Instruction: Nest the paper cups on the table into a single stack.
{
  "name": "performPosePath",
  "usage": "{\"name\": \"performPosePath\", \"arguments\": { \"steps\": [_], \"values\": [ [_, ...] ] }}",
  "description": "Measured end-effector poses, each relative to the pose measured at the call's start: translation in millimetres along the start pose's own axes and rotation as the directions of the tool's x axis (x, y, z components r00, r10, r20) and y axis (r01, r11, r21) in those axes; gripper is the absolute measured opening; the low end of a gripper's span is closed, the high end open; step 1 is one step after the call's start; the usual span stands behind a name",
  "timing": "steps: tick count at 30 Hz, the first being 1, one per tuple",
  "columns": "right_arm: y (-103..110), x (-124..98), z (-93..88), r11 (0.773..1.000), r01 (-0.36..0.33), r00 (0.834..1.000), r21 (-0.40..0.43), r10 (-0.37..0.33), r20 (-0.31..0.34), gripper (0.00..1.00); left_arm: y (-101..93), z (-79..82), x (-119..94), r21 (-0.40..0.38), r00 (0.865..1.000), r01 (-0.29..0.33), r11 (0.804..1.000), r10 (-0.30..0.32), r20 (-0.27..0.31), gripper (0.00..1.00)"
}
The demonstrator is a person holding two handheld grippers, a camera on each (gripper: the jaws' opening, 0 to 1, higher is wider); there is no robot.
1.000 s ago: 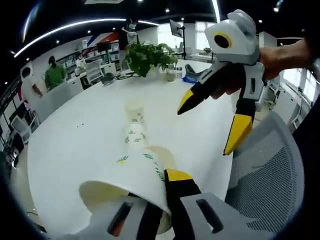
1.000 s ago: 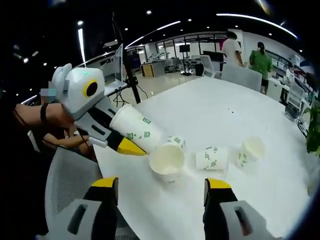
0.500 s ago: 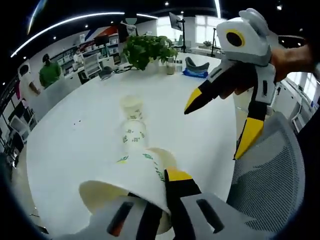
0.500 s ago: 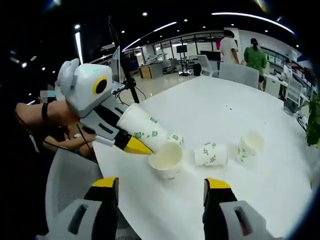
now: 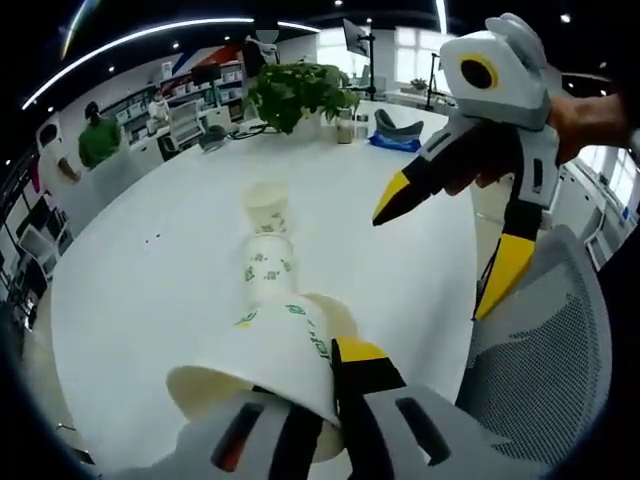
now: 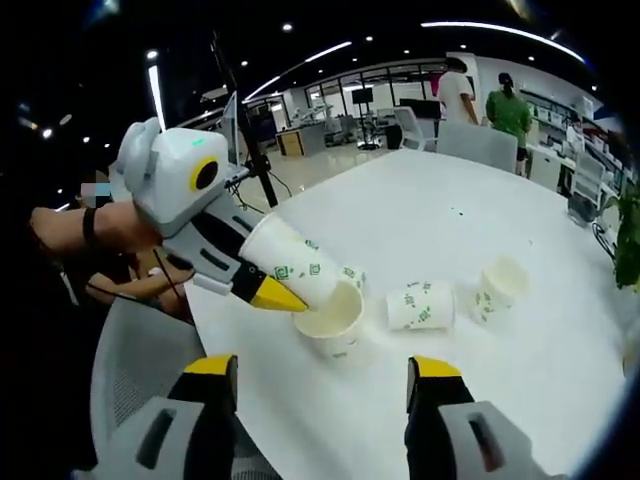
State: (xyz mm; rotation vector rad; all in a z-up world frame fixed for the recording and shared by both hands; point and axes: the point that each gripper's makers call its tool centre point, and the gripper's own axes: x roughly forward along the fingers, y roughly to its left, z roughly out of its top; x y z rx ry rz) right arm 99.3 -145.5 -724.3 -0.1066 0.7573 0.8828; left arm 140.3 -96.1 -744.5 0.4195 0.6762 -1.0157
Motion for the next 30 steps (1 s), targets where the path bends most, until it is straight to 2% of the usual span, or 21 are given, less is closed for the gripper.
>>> {"name": "performPosePath", "arguments": {
  "steps": [30],
  "values": [
    [-3.3, 2.0, 1.1, 1.0, 0.004, 1.0, 0.007, -0.004, -0.002, 0.68, -0.5, -6.1, 3.9, -0.004, 1.0, -0.007, 1.0, 0.007, -0.009, 0.09]
  ]
}}
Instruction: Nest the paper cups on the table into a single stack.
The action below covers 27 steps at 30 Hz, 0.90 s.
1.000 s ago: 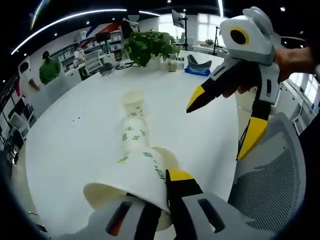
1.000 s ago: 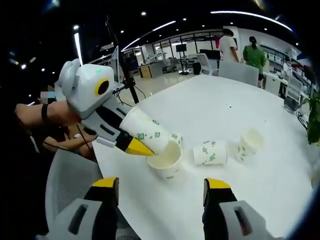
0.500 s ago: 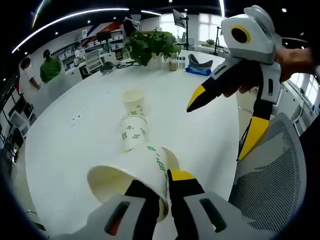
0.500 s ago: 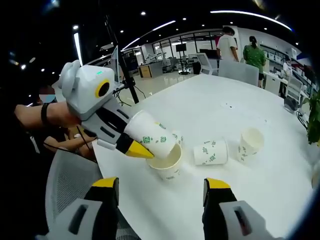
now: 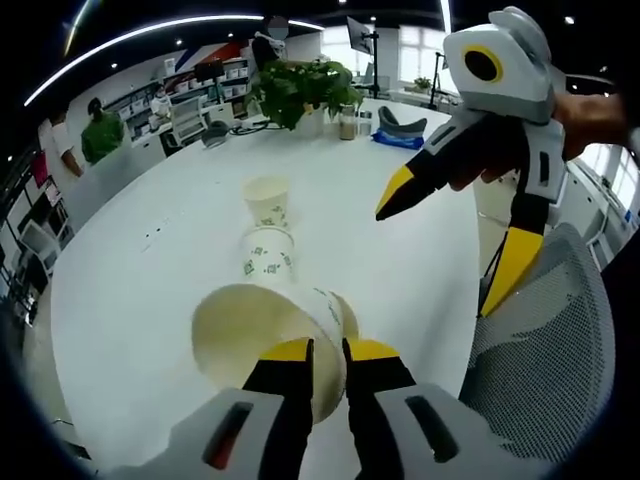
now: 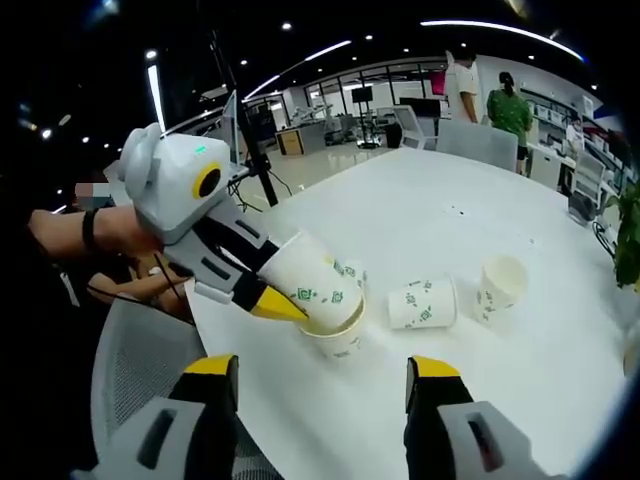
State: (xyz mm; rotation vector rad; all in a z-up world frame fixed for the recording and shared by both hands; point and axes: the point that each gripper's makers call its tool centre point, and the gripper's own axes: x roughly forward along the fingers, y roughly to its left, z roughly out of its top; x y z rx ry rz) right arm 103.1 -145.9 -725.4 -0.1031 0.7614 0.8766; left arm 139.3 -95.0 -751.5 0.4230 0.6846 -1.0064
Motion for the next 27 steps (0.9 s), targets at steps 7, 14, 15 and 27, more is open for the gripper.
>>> {"name": "performPosePath", "arguments": {
  "steps": [7, 14, 15, 27],
  "values": [
    [2.4, -1.7, 0.9, 1.0, 0.003, 1.0, 0.002, -0.003, 0.005, 0.68, 0.3, -2.2, 1.3, 0.016, 1.0, -0.005, 1.0, 0.005, -0.008, 0.13],
    [0.4, -2.9, -1.3, 1.0, 0.007, 1.0, 0.006, -0.007, 0.002, 0.68, 0.3, -2.0, 2.5, 0.02, 1.0, -0.009, 1.0, 0.009, -0.009, 0.16],
    [0.1, -3.2, -1.4, 1.0, 0.008, 1.0, 0.008, -0.008, 0.003, 0.67, 0.5, -2.3, 3.0, 0.023, 1.0, -0.009, 1.0, 0.009, -0.01, 0.17],
    [-1.1, -2.1, -1.8, 1.0, 0.011, 1.0, 0.011, -0.011, 0.003, 0.67, 0.1, -4.0, 5.0, 0.028, 1.0, -0.008, 1.0, 0.008, -0.013, 0.21]
  ]
}}
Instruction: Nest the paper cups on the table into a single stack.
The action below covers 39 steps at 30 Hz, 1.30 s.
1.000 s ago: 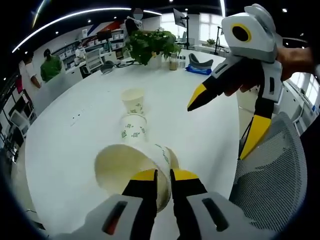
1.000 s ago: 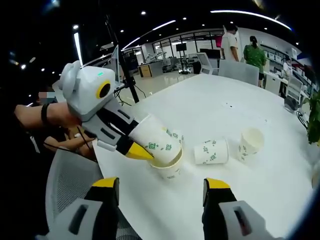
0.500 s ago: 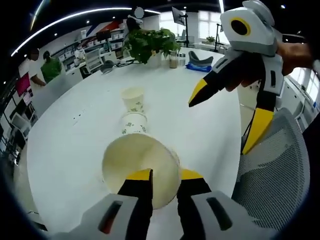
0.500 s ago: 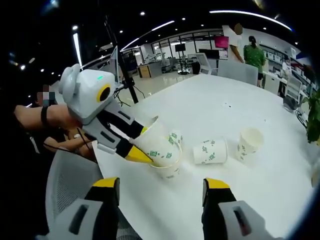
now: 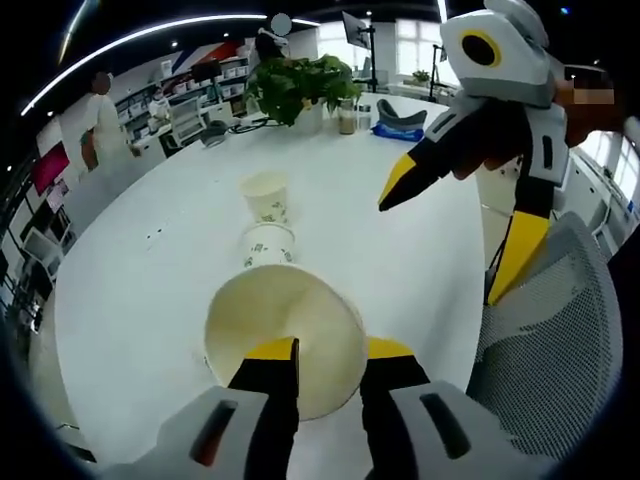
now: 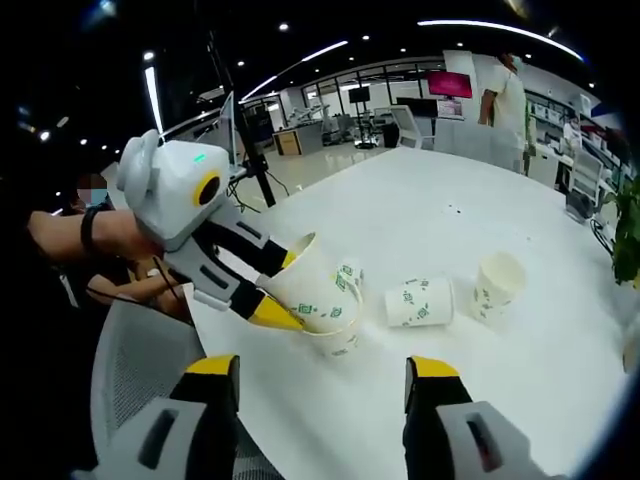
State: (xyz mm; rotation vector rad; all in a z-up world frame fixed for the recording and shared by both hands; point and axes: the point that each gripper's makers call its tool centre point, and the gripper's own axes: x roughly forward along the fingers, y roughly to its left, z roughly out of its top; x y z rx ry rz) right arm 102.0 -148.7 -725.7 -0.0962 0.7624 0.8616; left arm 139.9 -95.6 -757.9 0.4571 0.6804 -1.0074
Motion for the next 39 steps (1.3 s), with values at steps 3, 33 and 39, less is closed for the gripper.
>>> {"name": "performPosePath", "arguments": {
  "steps": [3, 33, 39],
  "values": [
    [1, 1, 0.3, 1.0, -0.003, 1.0, 0.0, 0.003, -0.002, 0.67, -1.7, 0.1, -2, -0.005, 1.0, 0.0, 1.0, 0.0, 0.008, 0.22],
    [-3, 1, 4.1, 1.0, 0.003, 1.0, 0.01, -0.003, 0.025, 0.66, -4.5, 15.5, -4, 0.12, 0.999, -0.011, 0.993, 0.015, -0.029, 0.29],
    [-4, 2, 3.9, 1.0, 0.003, 1.0, 0.011, -0.003, 0.024, 0.66, -1.8, 17.6, -7, 0.074, 1.0, -0.006, 0.997, 0.006, -0.002, 0.4]
  ]
}}
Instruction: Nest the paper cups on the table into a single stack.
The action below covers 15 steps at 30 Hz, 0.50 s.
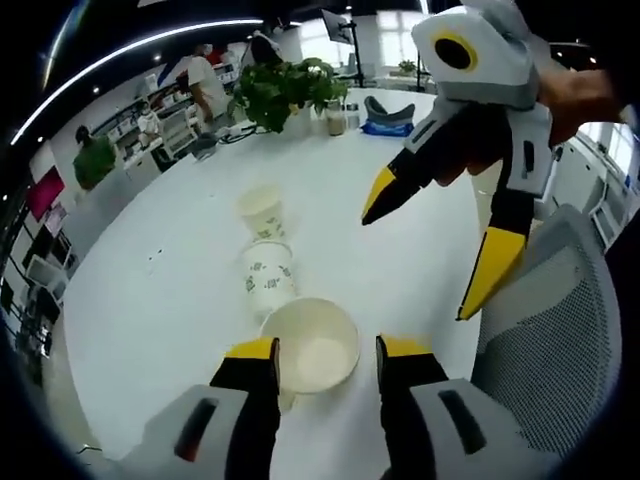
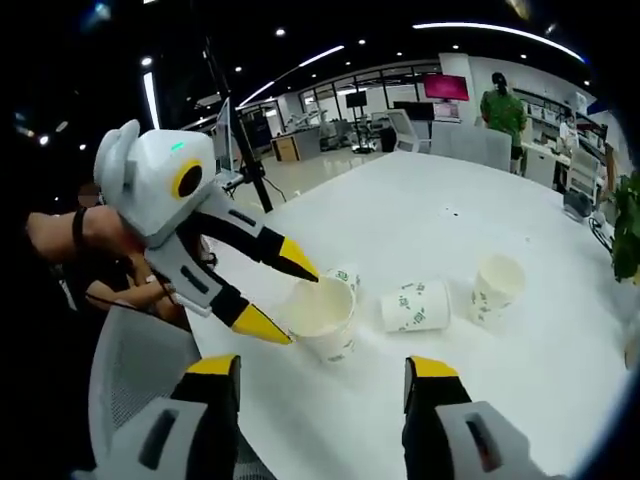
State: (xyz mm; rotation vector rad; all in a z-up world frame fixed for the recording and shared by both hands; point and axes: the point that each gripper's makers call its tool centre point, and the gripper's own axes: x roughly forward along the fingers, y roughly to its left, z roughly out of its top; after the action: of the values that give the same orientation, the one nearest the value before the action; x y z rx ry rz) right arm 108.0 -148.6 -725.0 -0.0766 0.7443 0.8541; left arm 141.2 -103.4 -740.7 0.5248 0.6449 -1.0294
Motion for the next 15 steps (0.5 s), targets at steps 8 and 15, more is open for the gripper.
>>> {"name": "performPosePath", "arguments": {
  "steps": [8, 15],
  "values": [
    [2, 1, -2.1, 1.0, -0.001, 1.0, 0.002, 0.001, -0.008, 0.66, 9.3, 11.2, -23, -0.123, 0.992, -0.025, 0.992, 0.039, 0.118, 0.49],
    [0, 2, -2.0, 1.0, 0.002, 1.0, 0.015, -0.002, -0.015, 0.66, 19.3, 8.1, -47, -0.251, 0.968, -0.041, 0.967, 0.101, 0.231, 0.58]
  ]
}}
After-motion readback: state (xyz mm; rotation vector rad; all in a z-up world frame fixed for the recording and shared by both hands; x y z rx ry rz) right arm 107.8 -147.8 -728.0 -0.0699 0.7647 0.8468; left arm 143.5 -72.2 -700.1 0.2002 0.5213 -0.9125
